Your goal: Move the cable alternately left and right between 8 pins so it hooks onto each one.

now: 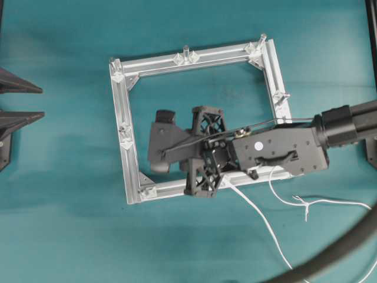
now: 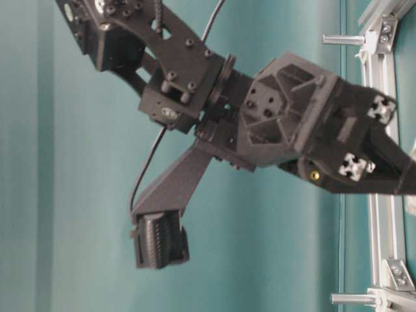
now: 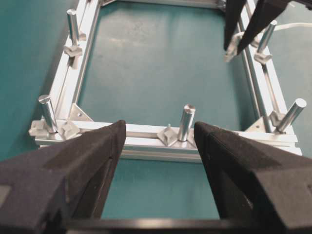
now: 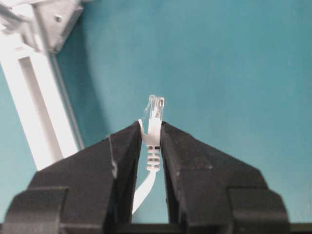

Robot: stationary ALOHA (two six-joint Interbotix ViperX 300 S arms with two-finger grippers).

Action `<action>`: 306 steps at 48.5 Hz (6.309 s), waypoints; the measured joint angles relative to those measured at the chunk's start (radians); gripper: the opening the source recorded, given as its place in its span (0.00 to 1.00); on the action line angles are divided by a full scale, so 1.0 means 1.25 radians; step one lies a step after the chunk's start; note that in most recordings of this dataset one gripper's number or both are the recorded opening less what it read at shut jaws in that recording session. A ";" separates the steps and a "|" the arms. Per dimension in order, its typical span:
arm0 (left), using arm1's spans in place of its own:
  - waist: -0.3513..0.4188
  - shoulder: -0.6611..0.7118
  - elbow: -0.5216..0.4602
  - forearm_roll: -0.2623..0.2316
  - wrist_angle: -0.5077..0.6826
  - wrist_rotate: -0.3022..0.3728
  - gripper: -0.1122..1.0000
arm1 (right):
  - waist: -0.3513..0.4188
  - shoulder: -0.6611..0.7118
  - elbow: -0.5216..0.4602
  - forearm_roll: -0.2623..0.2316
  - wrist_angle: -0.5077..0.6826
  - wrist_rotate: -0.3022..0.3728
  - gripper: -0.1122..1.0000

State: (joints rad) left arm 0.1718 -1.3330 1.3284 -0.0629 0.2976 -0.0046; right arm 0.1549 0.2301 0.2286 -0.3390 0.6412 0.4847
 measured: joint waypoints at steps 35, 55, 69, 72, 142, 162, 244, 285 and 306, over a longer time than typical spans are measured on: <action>-0.001 -0.016 0.001 -0.001 0.000 -0.001 0.74 | 0.201 0.144 -0.173 0.005 0.077 -0.043 0.24; 0.000 -0.016 0.001 -0.001 0.001 -0.001 0.74 | 0.217 0.307 -0.445 0.007 0.244 -0.025 0.24; -0.001 -0.015 0.002 0.000 0.001 -0.001 0.74 | 0.166 0.377 -0.577 0.013 0.307 0.158 0.24; 0.000 -0.016 0.001 0.000 0.001 -0.001 0.74 | 0.146 0.377 -0.590 0.015 0.295 0.193 0.24; -0.001 -0.016 0.002 0.000 0.001 -0.001 0.74 | -0.039 0.233 -0.357 -0.080 0.248 0.426 0.24; -0.001 -0.016 0.001 0.000 0.001 -0.001 0.74 | -0.147 0.227 -0.352 0.076 0.185 0.168 0.24; -0.001 -0.016 0.002 0.000 0.001 -0.001 0.74 | -0.304 0.476 -0.739 -0.025 0.119 0.083 0.24; -0.001 -0.016 0.002 0.000 0.001 0.000 0.74 | -0.268 0.335 -0.501 -0.214 0.120 0.325 0.24; -0.001 -0.016 0.002 0.000 0.001 -0.001 0.74 | -0.198 0.199 -0.288 -0.216 0.004 0.337 0.24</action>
State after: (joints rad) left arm 0.1703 -1.3530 1.3315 -0.0629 0.2991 -0.0061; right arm -0.0920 0.4786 -0.1319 -0.6090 0.6458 0.9066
